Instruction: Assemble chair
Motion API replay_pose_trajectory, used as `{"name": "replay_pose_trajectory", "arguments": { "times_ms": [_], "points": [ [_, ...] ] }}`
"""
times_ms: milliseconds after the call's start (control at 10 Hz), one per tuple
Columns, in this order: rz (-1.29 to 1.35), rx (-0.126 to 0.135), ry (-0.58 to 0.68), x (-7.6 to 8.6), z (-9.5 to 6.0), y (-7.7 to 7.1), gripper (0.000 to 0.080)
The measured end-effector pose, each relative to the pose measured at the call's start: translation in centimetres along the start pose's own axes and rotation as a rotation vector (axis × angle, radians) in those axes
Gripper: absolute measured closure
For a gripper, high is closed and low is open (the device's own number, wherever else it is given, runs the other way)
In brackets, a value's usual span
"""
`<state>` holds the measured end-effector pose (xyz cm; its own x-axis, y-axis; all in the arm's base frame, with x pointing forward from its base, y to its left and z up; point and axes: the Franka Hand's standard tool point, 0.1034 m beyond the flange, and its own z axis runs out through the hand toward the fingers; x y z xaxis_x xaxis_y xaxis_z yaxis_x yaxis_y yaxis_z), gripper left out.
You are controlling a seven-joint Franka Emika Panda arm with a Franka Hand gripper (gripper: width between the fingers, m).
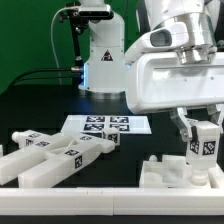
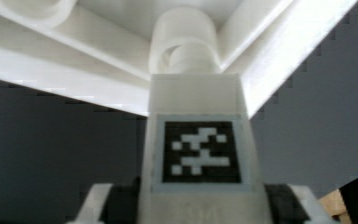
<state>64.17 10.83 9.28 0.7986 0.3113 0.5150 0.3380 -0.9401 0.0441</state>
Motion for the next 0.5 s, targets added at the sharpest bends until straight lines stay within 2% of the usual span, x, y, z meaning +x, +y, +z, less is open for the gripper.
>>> {"name": "replay_pose_trajectory", "arguments": {
  "times_ms": [500],
  "points": [
    [0.006, -0.019, 0.025, 0.01, 0.11, 0.73, 0.0514]
  ]
}}
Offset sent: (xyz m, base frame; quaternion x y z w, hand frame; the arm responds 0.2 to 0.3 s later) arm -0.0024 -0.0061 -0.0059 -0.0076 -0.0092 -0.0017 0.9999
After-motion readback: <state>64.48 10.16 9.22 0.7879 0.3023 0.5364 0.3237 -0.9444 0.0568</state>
